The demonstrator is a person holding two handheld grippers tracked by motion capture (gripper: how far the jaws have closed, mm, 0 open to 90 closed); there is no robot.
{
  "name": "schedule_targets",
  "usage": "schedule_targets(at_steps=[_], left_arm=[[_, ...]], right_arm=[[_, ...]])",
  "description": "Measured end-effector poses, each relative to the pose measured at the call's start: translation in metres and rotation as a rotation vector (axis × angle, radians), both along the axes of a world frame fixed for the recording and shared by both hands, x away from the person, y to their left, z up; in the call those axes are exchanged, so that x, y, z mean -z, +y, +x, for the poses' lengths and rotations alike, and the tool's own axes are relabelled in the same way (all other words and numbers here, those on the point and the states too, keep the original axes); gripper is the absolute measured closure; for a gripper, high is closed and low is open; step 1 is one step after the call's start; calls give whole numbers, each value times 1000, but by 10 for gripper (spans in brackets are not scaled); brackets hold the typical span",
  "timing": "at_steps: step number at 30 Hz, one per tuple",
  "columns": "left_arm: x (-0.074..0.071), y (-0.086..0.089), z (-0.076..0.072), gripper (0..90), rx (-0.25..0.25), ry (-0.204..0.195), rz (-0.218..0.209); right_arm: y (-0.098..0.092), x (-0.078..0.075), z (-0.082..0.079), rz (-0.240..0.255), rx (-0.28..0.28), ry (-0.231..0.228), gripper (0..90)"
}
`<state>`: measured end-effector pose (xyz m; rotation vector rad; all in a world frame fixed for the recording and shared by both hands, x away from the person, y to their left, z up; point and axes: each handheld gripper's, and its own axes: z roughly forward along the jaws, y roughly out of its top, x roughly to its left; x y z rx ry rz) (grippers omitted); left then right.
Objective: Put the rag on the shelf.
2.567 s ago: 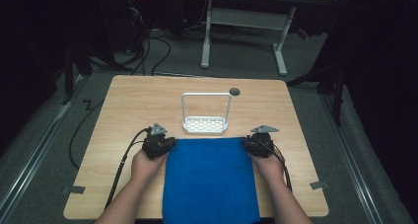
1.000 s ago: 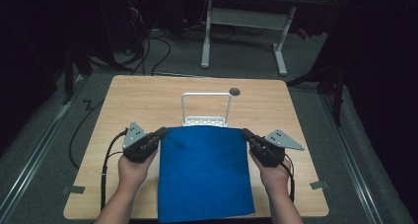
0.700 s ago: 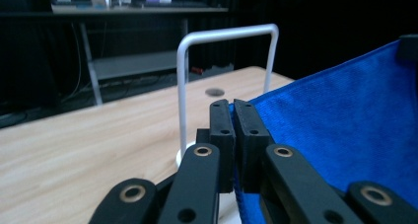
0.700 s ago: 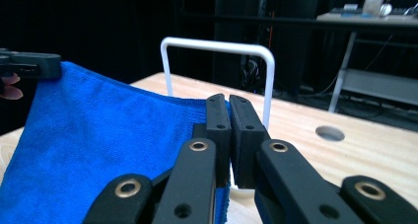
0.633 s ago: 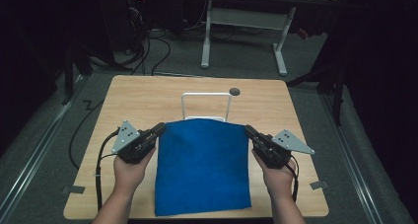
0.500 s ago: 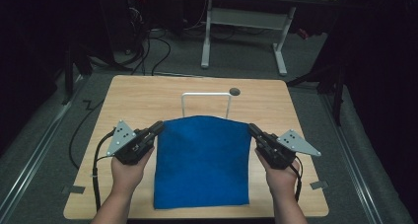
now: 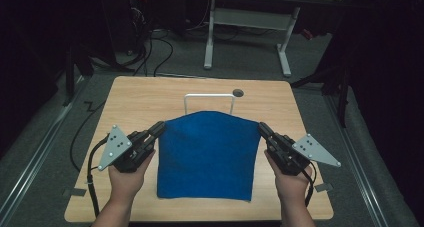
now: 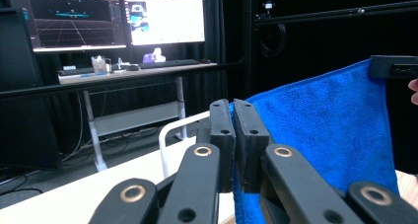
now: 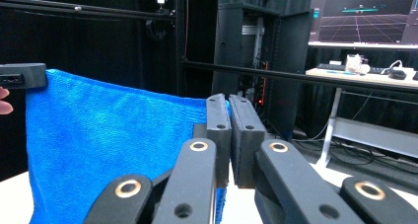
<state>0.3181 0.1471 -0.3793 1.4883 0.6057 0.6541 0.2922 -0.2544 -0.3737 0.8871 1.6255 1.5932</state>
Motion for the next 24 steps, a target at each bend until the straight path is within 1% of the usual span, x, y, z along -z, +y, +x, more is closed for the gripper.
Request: schedule_targets(at_steps=[2, 4, 5, 8, 12, 15, 17, 19, 22, 24], left_arm=[[0, -1, 2, 880, -1, 3, -2], [0, -1, 4, 880, -6, 5, -3], [-1, -1, 5, 880, -9, -1, -3], [-7, -2, 9, 885, -8, -11, 5], [-18, -2, 19, 885, -26, -22, -9], [-28, -3, 28, 885, -36, -26, -11], [-34, -3, 33, 886, -42, -32, -12], [-41, -3, 39, 886, -46, -35, -18], [-50, -3, 49, 886, -58, -42, -11], [-55, -4, 56, 886, -68, -49, 3]], right_arm=[[1, 1, 2, -7, 3, -1, 884], [1, 0, 3, 1, 4, 4, 885], [1, -1, 4, -1, 6, 5, 885], [3, -9, 5, -13, 12, -19, 885], [4, -24, 9, -16, 24, -52, 885], [4, -35, 16, -13, 32, -71, 885], [5, -40, 23, -9, 37, -71, 885], [6, -43, 30, -17, 41, -71, 885], [8, -49, 41, -15, 40, -61, 885], [8, -53, 48, -14, 43, -60, 885]])
